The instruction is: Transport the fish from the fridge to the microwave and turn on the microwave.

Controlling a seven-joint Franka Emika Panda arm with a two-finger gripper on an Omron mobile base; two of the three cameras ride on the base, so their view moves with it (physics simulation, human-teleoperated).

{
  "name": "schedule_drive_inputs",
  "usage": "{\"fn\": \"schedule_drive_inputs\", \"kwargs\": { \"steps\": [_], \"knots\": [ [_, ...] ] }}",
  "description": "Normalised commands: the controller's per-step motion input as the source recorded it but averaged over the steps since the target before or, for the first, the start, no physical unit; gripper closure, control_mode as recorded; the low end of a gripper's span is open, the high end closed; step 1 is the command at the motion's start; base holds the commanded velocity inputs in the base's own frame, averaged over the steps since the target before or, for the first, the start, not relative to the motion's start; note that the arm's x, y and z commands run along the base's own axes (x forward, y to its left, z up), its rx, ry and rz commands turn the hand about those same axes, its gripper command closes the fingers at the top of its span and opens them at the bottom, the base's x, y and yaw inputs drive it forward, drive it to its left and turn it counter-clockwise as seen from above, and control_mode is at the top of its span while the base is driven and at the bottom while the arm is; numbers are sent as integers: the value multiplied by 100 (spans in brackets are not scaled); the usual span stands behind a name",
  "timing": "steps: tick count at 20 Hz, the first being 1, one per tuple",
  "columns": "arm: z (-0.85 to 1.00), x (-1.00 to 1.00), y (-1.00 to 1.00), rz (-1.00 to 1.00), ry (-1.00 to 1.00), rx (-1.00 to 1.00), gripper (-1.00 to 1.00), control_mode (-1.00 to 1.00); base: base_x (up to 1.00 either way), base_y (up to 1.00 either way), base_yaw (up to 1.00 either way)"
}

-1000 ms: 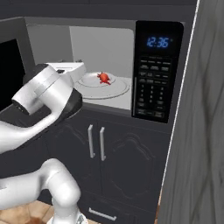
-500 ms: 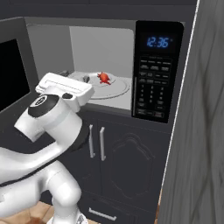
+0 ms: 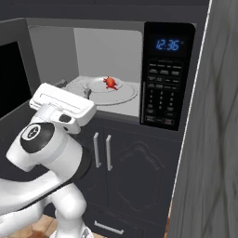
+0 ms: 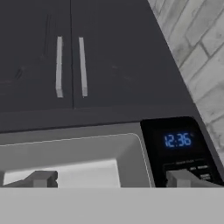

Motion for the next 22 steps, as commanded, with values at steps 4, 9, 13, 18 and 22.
{"fn": "schedule_drive_inputs", "kwargs": {
  "steps": [4,9,13,18,22],
  "knots": [
    [54,-100,44,-1,-22,0,-100,-100,0,0,0],
    [52,-100,38,-8,-45,0,-100,-100,0,0,0],
    [64,-98,46,-7,-37,0,-100,-100,0,0,0],
    [38,-35,25,-7,-11,-4,-100,-100,0,0,0],
    [0,0,6,0,0,0,-100,-100,0,0,0]
  ]
}}
